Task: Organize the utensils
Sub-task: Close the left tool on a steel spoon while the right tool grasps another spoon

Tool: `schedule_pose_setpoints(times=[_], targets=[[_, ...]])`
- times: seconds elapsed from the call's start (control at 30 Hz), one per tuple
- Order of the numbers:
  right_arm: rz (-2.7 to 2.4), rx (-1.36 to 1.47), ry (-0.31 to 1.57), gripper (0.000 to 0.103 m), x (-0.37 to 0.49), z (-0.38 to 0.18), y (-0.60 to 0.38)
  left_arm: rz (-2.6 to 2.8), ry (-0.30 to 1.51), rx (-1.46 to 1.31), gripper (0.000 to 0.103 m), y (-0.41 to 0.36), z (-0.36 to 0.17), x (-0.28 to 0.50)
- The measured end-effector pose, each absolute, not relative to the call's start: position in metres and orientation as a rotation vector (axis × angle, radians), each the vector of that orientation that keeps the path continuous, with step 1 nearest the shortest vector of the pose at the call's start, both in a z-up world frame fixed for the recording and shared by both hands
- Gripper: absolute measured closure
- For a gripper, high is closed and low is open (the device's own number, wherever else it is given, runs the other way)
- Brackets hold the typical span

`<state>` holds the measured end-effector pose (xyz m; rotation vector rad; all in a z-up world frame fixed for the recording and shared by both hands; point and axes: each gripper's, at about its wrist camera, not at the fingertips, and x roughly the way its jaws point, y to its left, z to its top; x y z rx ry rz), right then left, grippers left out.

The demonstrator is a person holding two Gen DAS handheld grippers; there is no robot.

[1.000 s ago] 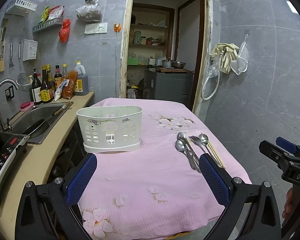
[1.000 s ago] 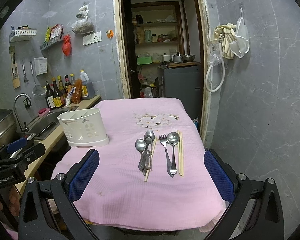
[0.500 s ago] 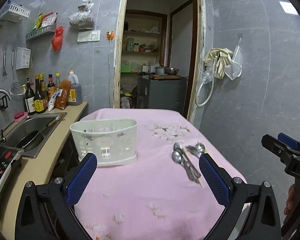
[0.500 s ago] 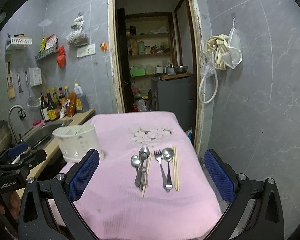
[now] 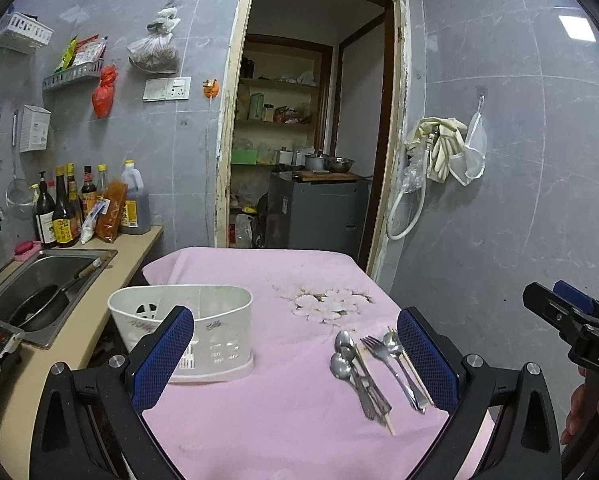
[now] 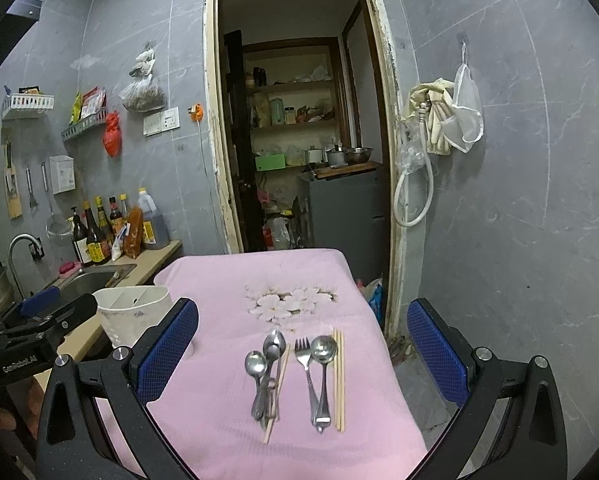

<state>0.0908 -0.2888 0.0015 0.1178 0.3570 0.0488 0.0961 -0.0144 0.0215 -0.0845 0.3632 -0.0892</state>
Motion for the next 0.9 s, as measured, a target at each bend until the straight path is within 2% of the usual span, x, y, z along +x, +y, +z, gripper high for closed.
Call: schedule_pose_setpoints(times=[0.23, 0.33, 0.4, 0.5, 0.6, 0.9], targets=[[0.104, 0.134, 0.437, 0.001, 0.144, -0.018, -0.311, -0.094, 0.423, -0.083, 0.000, -0.033, 0.010, 0.138], [0.131, 0.142, 0.484, 0.006, 0.167, -0.032, -0.320, -0.093, 0.466, -0.094, 0.000, -0.041, 0.000, 0.158], [0.155, 0.143, 0.519, 0.012, 0.183, -0.043, -0.324, -0.099, 0.495, -0.107, 0.000, -0.046, -0.008, 0.171], [0.189, 0.141, 0.575, 0.029, 0.207, -0.061, -0.328, -0.106, 0.548, -0.120, 0.001, -0.052, -0.022, 0.192], [0.227, 0.139, 0.639, 0.038, 0.230, -0.082, -0.331, -0.113, 0.601, -0.132, 0.006, -0.058, -0.038, 0.209], [0.351, 0.126, 0.834, 0.068, 0.289, -0.145, -0.324, -0.161, 0.797, -0.187, 0.035, -0.067, -0.094, 0.259]])
